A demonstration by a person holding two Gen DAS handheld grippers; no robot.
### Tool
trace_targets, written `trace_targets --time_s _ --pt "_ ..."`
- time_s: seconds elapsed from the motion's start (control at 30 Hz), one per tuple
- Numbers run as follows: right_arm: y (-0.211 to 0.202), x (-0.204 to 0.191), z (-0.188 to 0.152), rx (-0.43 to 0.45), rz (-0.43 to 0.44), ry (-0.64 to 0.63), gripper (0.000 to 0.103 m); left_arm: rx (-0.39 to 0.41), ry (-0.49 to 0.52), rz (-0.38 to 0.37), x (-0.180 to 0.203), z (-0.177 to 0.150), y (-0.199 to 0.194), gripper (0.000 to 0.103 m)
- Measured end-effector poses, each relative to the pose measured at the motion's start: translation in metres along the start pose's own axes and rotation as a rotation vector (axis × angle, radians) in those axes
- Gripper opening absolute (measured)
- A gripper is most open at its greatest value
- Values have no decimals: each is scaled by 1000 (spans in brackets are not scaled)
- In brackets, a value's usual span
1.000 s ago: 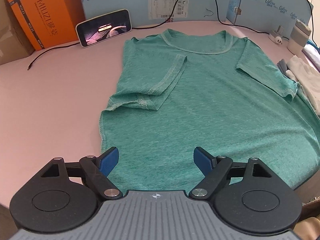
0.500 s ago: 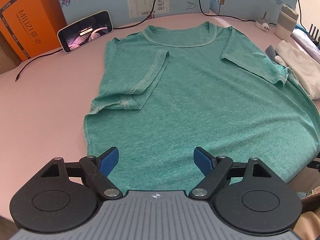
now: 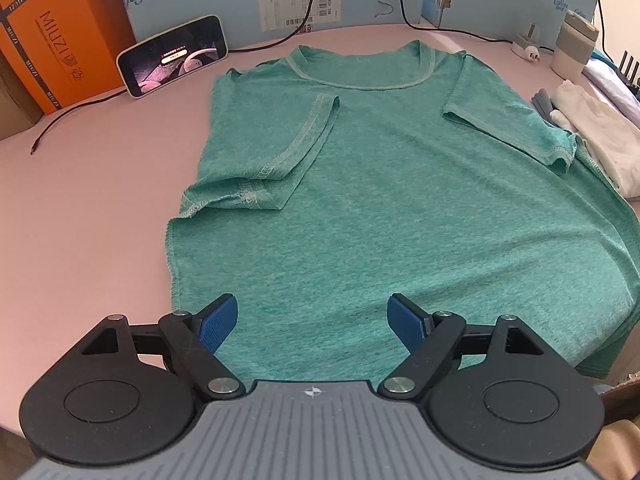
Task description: Fold clothes
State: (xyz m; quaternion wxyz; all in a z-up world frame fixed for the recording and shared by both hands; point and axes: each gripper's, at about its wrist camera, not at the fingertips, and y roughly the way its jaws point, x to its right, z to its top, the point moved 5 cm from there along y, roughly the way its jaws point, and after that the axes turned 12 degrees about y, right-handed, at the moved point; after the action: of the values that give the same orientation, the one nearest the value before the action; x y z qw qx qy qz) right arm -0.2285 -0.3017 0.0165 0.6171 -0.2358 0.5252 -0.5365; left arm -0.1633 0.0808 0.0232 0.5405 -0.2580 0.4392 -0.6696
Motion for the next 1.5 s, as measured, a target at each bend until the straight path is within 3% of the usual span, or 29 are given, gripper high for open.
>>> trace_targets --time_s 0.1,0.33,0.5,0.63,0.7,0.73,0.77,0.83,1.03,1.17,1.27,1.4,1.5 --pt "-21 0 10 63 112 76 1 -2 0 -6 1 -1 1 81" --pt "-39 -51 52 160 519 129 1 -1 -20 -2 -3 -2 2 81" --pt "-18 -80 93 187 641 119 1 -2 -48 11 -5 -6 0 81" --pt "8 -91 121 236 592 107 1 0 -85 38 -12 -11 -7 81" --pt "18 -86 135 286 557 160 2 -9 -114 53 -18 -16 -8 82" --pt "22 -83 141 300 528 183 2 -14 -128 59 -21 -18 -8 82" --pt "26 -79 145 302 495 197 10 -18 -141 64 -23 -20 -8 82" --pt "31 -72 151 304 432 221 9 -23 -164 71 -27 -23 -8 82" --pt "24 -64 127 185 339 113 10 -41 -195 54 -30 -24 0 82" --pt "20 -57 111 105 278 43 10 -39 -161 20 -20 -14 9 82" --pt "26 -53 87 5 258 27 15 -32 -121 -5 -12 -6 14 82" --pt "37 -54 56 -107 233 -5 29 -36 -91 -16 -6 -3 16 82" --pt "42 -53 43 -144 218 4 30 -29 -112 -5 -13 -7 11 82"
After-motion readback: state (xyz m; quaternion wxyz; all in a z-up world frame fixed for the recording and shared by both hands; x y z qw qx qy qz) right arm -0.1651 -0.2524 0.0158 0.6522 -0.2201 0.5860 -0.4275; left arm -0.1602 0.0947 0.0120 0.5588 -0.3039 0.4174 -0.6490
